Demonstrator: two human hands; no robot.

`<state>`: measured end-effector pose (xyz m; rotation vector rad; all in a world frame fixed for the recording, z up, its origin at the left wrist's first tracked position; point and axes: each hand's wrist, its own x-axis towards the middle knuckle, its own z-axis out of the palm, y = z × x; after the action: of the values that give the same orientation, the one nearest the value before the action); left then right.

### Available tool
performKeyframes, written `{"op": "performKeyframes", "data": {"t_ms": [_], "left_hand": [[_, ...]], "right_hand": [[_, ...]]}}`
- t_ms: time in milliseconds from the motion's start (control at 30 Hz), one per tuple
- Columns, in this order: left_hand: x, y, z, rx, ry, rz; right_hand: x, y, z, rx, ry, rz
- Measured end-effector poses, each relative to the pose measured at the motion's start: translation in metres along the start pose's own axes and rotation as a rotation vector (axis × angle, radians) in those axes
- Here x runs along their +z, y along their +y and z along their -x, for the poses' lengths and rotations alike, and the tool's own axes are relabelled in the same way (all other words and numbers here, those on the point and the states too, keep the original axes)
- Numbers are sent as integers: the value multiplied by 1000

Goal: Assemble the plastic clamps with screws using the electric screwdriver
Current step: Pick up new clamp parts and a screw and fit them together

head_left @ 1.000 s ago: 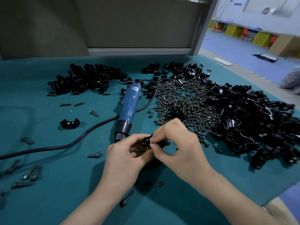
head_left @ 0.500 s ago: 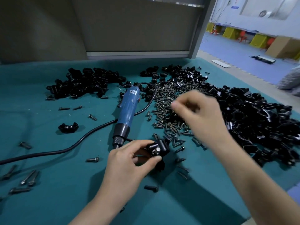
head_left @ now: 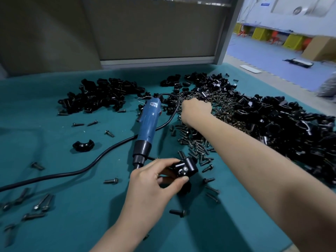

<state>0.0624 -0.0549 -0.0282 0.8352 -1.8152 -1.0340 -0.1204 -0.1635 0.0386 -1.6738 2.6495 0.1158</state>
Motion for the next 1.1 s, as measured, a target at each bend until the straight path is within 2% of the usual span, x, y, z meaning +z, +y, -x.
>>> {"op": "performKeyframes", "data": {"t_ms": [133,233,367,500,567,633,667,733,800,867,1100], "left_hand": [[1,-1,0,4,-8,8],[0,-1,1,7,-9,-2],[0,-2,0,-2,-11,-7],[0,-3,1,-26,0,24],[0,-2,1,-31,14,36],[1,-3,-1,-35,22,54],[1,-3,-1,-39,26,71],[2,-4,-1,-39,27,96],[1,-5,-1,-39,16,102],[1,-6,0,-35,11,104],[1,-8,-1,-22,8,93]], "right_hand": [[8,-1,6,-5,71,51],[13,4,5,11,51,-90],[9,23,12,-6,107,-646],[-1,45,57,-128,135,-1144],[0,51,86,-190,61,-1391],[7,51,111,-208,-98,-1726],[10,50,120,-195,-168,-1876],[19,48,131,-139,-199,-2054],[28,45,136,-92,-134,-2111],[33,43,138,-81,-47,-2058],[47,41,145,-188,264,-1469]]}}
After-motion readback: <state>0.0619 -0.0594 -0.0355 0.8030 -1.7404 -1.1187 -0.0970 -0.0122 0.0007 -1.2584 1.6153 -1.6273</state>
